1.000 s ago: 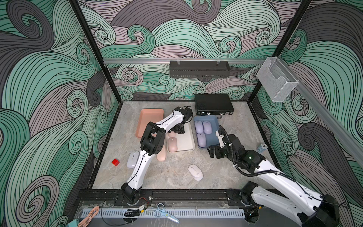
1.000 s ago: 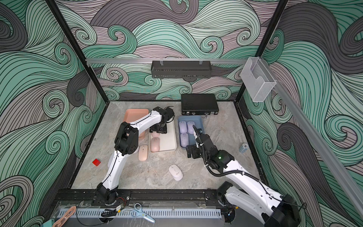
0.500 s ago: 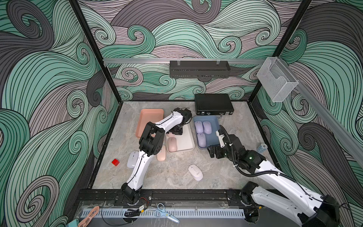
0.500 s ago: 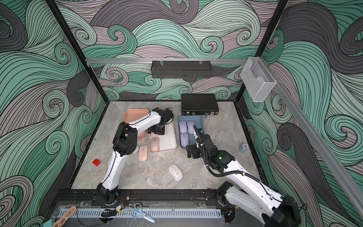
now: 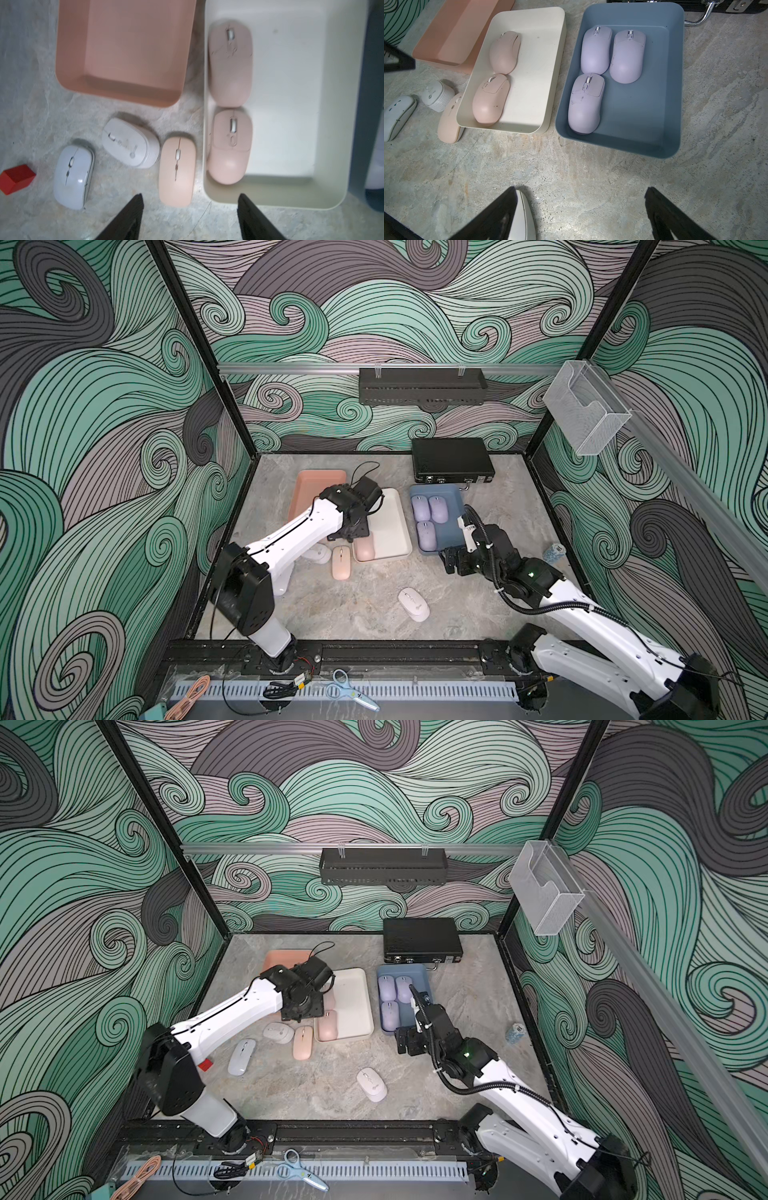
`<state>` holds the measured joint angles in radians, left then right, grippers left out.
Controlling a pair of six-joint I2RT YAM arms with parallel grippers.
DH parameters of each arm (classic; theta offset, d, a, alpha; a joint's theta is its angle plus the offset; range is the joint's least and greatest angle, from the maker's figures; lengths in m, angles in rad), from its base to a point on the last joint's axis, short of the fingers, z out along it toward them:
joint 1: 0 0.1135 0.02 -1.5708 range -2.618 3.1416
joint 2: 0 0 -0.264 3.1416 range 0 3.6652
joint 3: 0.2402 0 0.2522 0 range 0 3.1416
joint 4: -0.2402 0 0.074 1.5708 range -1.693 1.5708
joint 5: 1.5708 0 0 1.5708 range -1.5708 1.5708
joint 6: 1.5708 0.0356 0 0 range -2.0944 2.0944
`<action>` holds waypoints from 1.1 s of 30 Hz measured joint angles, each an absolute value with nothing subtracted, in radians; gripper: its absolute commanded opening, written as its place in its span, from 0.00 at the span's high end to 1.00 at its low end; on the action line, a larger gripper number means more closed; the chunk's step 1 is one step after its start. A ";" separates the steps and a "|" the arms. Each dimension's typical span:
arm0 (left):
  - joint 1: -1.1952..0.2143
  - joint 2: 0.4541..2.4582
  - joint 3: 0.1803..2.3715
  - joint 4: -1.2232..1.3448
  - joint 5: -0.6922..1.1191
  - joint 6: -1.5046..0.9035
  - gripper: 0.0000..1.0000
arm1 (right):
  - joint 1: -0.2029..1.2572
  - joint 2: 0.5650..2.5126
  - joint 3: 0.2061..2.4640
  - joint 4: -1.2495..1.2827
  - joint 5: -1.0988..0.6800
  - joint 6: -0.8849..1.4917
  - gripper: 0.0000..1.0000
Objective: Place the mice by color into the storage box
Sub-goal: Pick up the mouse from the center of the board.
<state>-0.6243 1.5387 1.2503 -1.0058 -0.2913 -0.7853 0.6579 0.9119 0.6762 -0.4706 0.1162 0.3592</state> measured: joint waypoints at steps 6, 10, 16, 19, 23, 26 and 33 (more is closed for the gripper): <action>-0.624 1.464 0.974 -0.933 -0.166 -0.813 0.31 | 0.658 0.946 0.686 -0.484 0.108 0.358 0.08; -0.624 1.489 0.918 -0.877 -0.102 -0.809 0.27 | 0.658 0.967 0.699 -0.493 0.096 0.359 0.07; -0.619 1.605 0.944 -0.805 -0.077 -0.780 0.25 | 0.658 0.951 0.710 -0.521 0.086 0.359 0.05; -0.607 1.637 0.952 -0.793 -0.082 -0.772 0.25 | 0.658 0.928 0.710 -0.539 0.086 0.360 0.05; -0.590 1.642 0.952 -0.787 -0.086 -0.758 0.24 | 0.658 0.918 0.710 -0.547 0.086 0.360 0.05; -0.583 1.642 0.952 -0.764 -0.086 -0.742 0.23 | 0.658 0.921 0.710 -0.551 0.085 0.360 0.05; -0.564 1.642 0.952 -0.733 -0.089 -0.694 0.22 | 0.658 0.929 0.720 -0.554 0.077 0.361 0.05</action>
